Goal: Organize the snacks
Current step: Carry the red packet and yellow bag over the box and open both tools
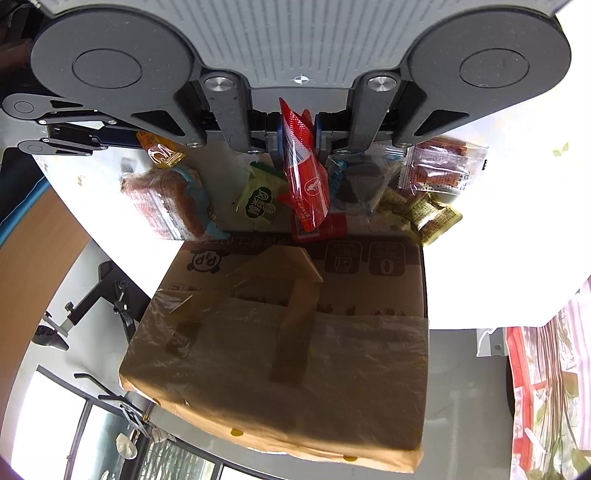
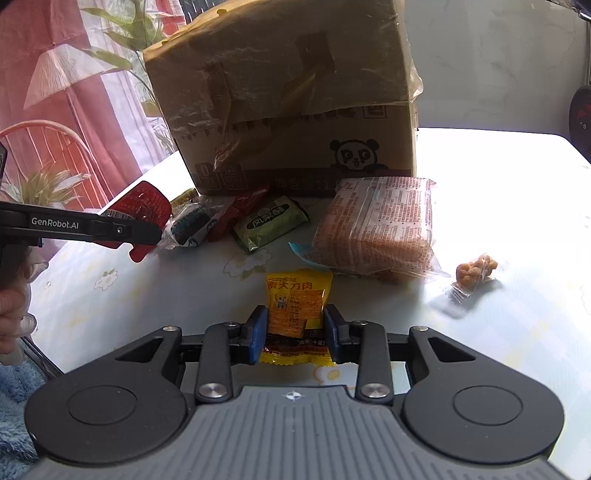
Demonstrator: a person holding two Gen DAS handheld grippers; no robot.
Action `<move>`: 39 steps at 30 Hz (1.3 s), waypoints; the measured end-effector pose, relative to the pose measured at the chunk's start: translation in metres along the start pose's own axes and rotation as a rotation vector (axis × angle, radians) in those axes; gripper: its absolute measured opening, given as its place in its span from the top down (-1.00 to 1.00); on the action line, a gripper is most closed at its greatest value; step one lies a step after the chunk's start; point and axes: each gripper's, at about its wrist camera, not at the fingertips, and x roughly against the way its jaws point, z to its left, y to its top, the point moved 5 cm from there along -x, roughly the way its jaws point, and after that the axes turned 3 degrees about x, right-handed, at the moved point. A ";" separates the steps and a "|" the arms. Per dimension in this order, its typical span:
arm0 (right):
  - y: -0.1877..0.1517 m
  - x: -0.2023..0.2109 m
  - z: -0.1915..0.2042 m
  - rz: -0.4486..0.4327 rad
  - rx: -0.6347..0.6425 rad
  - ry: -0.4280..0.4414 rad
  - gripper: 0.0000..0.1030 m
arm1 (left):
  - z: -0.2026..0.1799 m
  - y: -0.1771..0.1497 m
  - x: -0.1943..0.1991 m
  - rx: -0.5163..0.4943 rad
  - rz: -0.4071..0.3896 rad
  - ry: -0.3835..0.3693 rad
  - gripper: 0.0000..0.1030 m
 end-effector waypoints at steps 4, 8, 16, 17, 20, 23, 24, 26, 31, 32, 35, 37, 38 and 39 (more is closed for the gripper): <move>0.020 0.019 0.001 -0.067 -0.020 0.021 0.33 | 0.001 0.023 0.019 -0.015 -0.074 0.006 0.70; 0.049 0.035 0.004 -0.129 -0.021 0.040 0.33 | 0.002 0.047 0.035 -0.016 -0.140 0.010 0.70; 0.141 0.071 0.013 -0.335 0.102 0.033 0.33 | -0.006 0.122 0.071 -0.121 -0.308 0.039 0.70; 0.154 0.075 0.012 -0.360 0.118 0.025 0.33 | -0.008 0.132 0.074 -0.131 -0.328 0.038 0.70; 0.196 0.076 0.010 -0.416 0.167 -0.014 0.33 | -0.015 0.163 0.073 -0.164 -0.355 0.035 0.69; 0.228 0.060 0.003 -0.427 0.193 -0.057 0.33 | -0.021 0.193 0.059 -0.207 -0.368 0.052 0.69; 0.237 0.052 -0.001 -0.417 0.189 -0.065 0.33 | -0.021 0.201 0.052 -0.209 -0.360 0.052 0.69; 0.253 0.032 -0.009 -0.387 0.168 -0.079 0.33 | -0.021 0.214 0.037 -0.191 -0.338 0.048 0.69; 0.266 0.001 -0.025 -0.317 0.120 -0.118 0.33 | -0.023 0.228 -0.002 -0.189 -0.289 0.098 0.68; 0.263 -0.001 -0.029 -0.306 0.115 -0.125 0.33 | -0.024 0.229 -0.007 -0.195 -0.282 0.108 0.67; 0.259 -0.010 -0.033 -0.282 0.109 -0.141 0.32 | -0.024 0.228 -0.019 -0.207 -0.255 0.118 0.62; 0.257 -0.014 -0.036 -0.265 0.102 -0.149 0.30 | -0.026 0.229 -0.023 -0.215 -0.245 0.118 0.58; 0.257 -0.015 -0.036 -0.259 0.100 -0.150 0.26 | -0.026 0.229 -0.024 -0.219 -0.241 0.121 0.49; 0.256 -0.015 -0.037 -0.259 0.101 -0.158 0.26 | -0.023 0.230 -0.024 -0.217 -0.241 0.128 0.13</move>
